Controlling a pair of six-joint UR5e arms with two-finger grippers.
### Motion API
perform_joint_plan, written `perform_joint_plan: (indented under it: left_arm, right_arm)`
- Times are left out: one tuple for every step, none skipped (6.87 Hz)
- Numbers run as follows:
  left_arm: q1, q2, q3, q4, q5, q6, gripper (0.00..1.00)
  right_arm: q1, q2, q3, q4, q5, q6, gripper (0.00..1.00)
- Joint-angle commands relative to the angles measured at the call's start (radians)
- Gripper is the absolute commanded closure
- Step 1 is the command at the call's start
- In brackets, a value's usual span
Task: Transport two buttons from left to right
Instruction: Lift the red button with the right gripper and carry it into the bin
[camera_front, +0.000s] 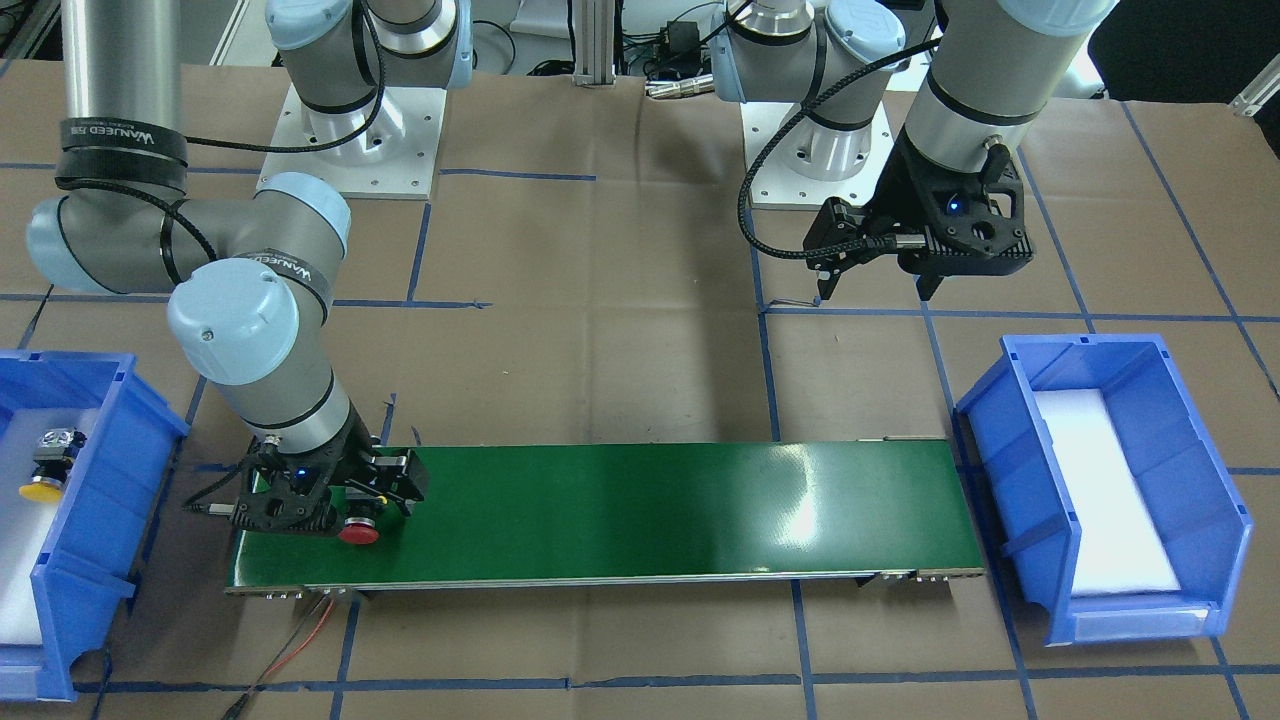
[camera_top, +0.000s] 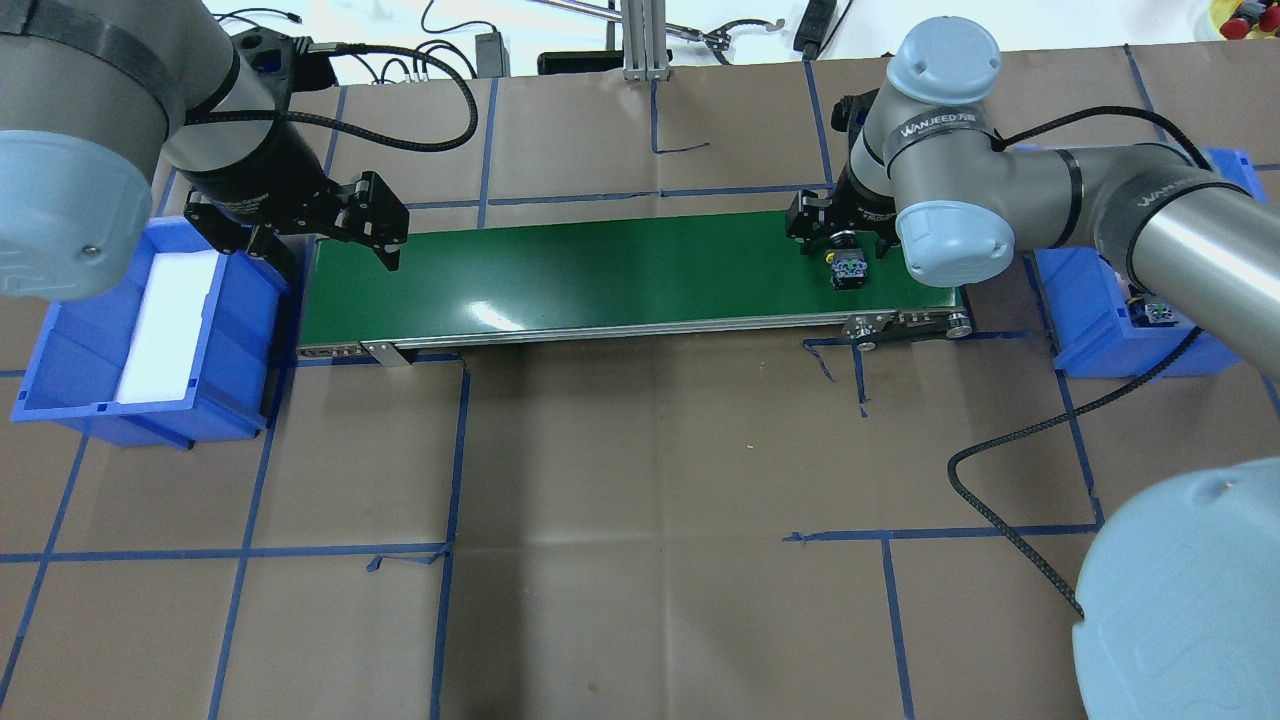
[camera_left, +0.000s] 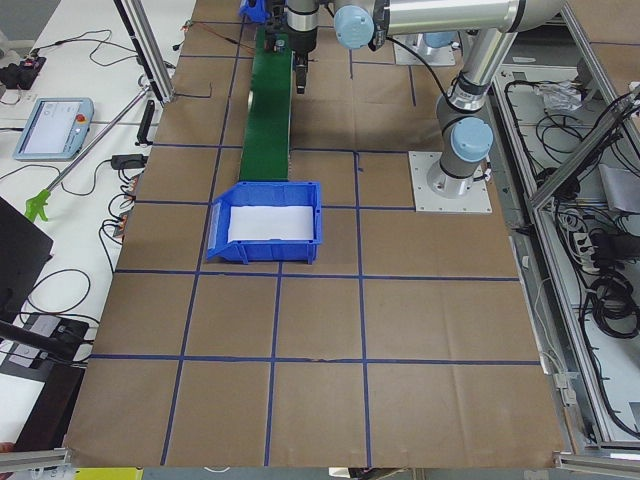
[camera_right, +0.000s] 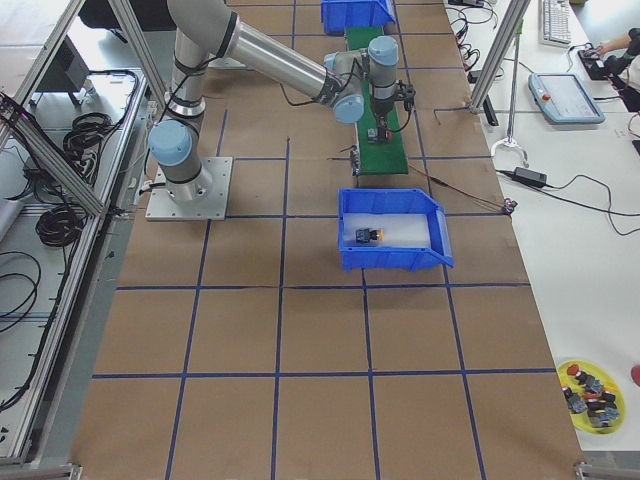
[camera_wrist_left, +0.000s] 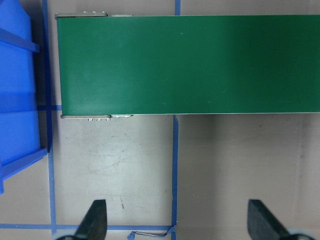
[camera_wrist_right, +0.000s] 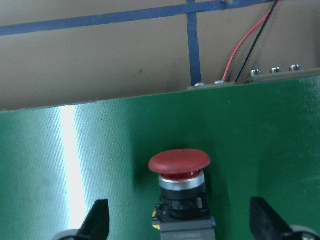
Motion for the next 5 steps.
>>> perform_joint_plan:
  left_arm:
    - [0.000, 0.001, 0.000, 0.000, 0.000, 0.000, 0.00]
    - [0.000, 0.001, 0.000, 0.000, 0.000, 0.000, 0.00]
    - [0.000, -0.001, 0.002, 0.000, 0.000, 0.000, 0.00]
    - [0.000, -0.001, 0.002, 0.000, 0.000, 0.000, 0.00]
    - [0.000, -0.001, 0.002, 0.000, 0.000, 0.000, 0.00]
  right_arm:
    - [-0.001, 0.002, 0.000, 0.010, -0.007, -0.009, 0.53]
    - [-0.004, -0.002, 0.000, 0.025, -0.007, -0.027, 0.82]
    - [-0.011, -0.006, -0.003, 0.039, -0.008, -0.043, 0.93]
    - [-0.020, -0.017, -0.012, 0.041, -0.029, -0.078, 0.94]
    - [-0.043, -0.043, -0.035, 0.053, -0.049, -0.095, 0.94]
